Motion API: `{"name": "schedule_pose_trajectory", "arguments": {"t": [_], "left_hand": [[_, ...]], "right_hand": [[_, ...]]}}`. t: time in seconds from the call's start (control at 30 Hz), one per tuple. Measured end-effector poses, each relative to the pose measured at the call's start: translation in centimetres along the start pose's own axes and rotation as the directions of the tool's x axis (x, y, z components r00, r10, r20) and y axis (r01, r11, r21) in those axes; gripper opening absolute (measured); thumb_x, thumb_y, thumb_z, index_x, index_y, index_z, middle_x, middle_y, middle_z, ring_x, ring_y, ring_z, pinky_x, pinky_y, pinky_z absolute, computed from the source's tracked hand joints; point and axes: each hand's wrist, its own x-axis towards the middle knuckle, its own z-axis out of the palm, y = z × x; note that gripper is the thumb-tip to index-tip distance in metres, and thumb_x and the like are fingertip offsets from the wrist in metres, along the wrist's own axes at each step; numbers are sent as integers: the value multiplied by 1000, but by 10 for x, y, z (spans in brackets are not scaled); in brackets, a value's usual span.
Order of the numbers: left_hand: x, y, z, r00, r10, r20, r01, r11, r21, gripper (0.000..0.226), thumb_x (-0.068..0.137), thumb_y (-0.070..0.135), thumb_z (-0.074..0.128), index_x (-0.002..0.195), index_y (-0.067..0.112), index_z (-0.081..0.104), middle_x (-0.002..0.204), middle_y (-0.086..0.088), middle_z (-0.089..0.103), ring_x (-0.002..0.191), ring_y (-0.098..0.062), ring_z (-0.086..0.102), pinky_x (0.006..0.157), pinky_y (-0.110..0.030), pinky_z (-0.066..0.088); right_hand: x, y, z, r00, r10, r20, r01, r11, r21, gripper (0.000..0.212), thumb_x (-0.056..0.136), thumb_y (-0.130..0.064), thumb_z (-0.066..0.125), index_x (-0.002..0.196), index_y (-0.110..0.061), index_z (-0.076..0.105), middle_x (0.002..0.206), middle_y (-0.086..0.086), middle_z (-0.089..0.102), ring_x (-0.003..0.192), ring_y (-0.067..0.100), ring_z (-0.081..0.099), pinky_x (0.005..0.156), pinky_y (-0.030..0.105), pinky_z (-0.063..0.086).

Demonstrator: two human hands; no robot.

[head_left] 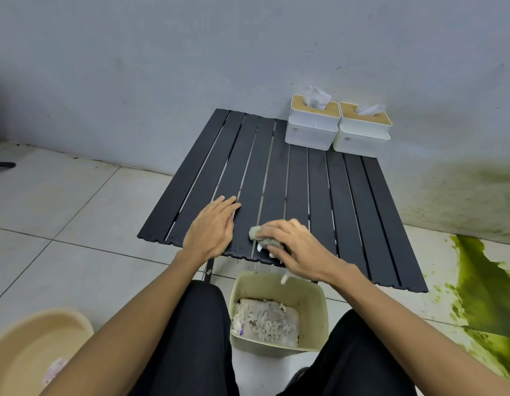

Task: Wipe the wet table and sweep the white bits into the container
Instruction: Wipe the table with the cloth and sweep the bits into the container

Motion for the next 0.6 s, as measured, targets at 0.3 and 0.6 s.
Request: {"name": "schedule_pose_trajectory", "arguments": {"t": [0.3,0.6], "left_hand": [[-1,2,-2,1000,-5,-3,5,1000,-6,40,103,19,37,141,18,50,151,5,43,145,-14,29,120,-32,21],[-1,1,-2,1000,5,-6,-5,1000,-3,40,102,19,38,140,18,51,150,5,44,144,-14,31,120,-33,23]], "right_hand": [[-37,-8,-9,998,-5,-56,15,985,170,28,104,-26,48,129,-30,59,132,-15,56,115,12,53,98,31,42],[-15,92,-51,680,610,-407,-531,792,302,28,98,-28,48,122,-36,59,111,-6,67,97,19,66,91,37,51]]}}
